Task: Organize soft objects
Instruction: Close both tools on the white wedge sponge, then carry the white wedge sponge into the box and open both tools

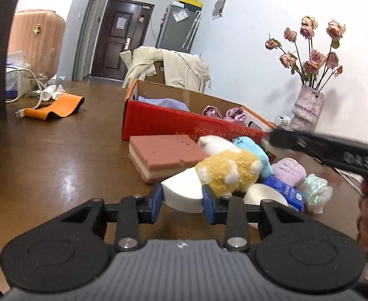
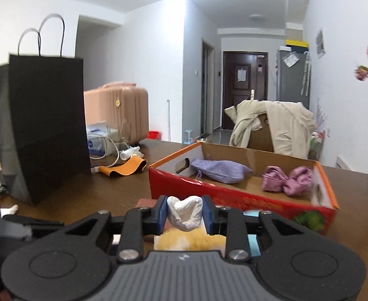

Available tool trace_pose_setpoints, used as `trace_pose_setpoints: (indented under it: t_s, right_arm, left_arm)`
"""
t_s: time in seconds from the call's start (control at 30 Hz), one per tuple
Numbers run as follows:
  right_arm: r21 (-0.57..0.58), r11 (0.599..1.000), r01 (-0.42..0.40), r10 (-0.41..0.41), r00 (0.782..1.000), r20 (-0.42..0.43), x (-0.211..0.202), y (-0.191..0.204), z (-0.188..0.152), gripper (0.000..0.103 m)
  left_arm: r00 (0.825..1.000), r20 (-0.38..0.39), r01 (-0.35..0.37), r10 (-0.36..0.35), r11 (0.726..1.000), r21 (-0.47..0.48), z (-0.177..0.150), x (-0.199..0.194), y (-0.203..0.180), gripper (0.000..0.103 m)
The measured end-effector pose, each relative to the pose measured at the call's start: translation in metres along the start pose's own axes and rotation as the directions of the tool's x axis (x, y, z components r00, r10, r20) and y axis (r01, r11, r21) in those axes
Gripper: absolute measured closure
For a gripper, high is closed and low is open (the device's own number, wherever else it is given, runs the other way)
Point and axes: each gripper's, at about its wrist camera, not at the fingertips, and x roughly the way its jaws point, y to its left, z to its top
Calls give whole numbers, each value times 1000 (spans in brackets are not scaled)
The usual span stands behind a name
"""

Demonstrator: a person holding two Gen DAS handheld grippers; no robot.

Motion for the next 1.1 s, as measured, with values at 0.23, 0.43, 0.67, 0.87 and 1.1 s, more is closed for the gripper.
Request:
trace_pose_setpoints:
  t_s: [0.23,0.43,0.67,0.87,1.1]
  right_arm:
    - [77,996,54,-57,998,31,-61,-19,-27,74]
    - [112,991,73,-82,994,79,-77,-29,-28,74]
    - [128,989,73,-85,992,90,-68,-43,-24,74]
    - [119,992,46,-58,993,103,-38,-66,11,74]
    - [139,990,-17,18,1000,-6,49,-116,84,73]
  left_arm:
    - [998,70,-1,-1,999,32,4,-29,-25,69]
    - [994,109,-30,22,997,75,17,-32,-39,68]
    - [989,125,-84,73,993,81,43,-9,-30,67]
    - [983,175,-78,53,987,140,101,31,-21,67]
    - [990,115,-95,75,980,176,155,119,3,65]
